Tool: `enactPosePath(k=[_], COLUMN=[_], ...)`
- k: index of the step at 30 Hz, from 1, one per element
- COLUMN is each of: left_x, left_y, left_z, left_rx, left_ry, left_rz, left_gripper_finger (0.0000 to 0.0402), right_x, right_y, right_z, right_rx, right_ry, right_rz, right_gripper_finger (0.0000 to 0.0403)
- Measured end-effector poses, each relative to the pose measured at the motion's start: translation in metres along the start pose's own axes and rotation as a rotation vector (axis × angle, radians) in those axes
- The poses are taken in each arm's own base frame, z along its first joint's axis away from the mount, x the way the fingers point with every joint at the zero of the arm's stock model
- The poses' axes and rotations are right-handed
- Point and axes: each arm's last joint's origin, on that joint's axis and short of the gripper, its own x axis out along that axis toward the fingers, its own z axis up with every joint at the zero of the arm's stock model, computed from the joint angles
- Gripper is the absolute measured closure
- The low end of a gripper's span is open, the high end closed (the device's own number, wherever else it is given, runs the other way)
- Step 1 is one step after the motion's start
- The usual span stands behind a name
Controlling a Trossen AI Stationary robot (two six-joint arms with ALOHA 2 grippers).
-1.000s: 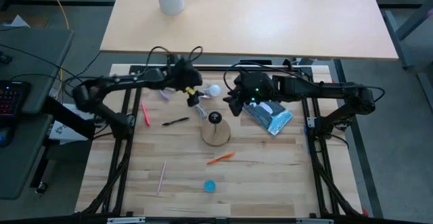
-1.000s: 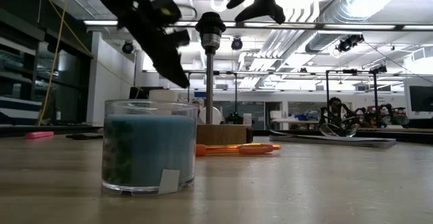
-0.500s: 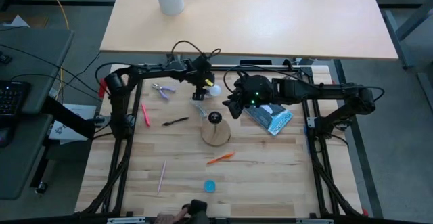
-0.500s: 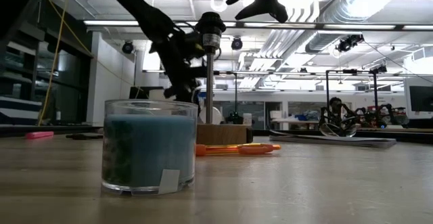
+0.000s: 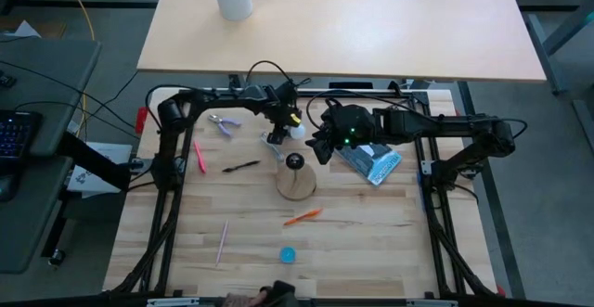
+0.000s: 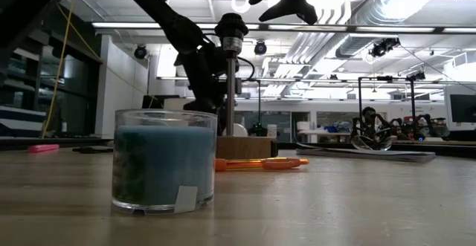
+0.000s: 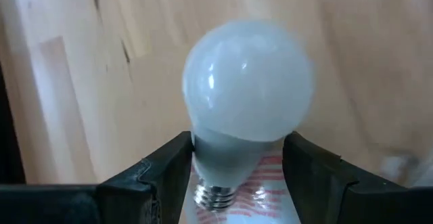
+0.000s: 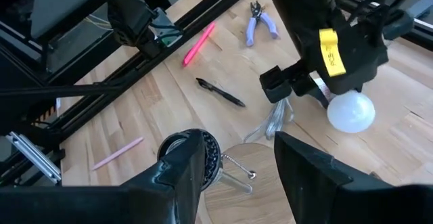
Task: Screw lightbulb
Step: Insert the light bulb into the lamp
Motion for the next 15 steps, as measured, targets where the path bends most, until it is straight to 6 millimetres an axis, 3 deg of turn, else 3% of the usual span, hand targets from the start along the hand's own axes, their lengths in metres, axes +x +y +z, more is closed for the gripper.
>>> enactPosePath(k=[4,9,15], left_x=[0.01,0.006,-0.035], left_y=[-0.003,-0.007,-0.003], left_z=[-0.001,0.005,0.007], left_rx=[-0.023,-0.01,-0.093], left_ry=[0.061,0.078,0.025], left_rz=[0.016,0.043,0.078], left_gripper_finger=[0.0195,0.0216,0.0289], right_x=[0.0,0.0,-0.008], right_y=[0.0,0.0,0.0], right_z=[0.0,0.0,0.001], right_rx=[0.0,-0.002,-0.05], right_ry=[0.0,0.001,-0.006], right_rz=[0.0,0.0,0.003], right_gripper_finger=[0.0231,0.0231,0.0231])
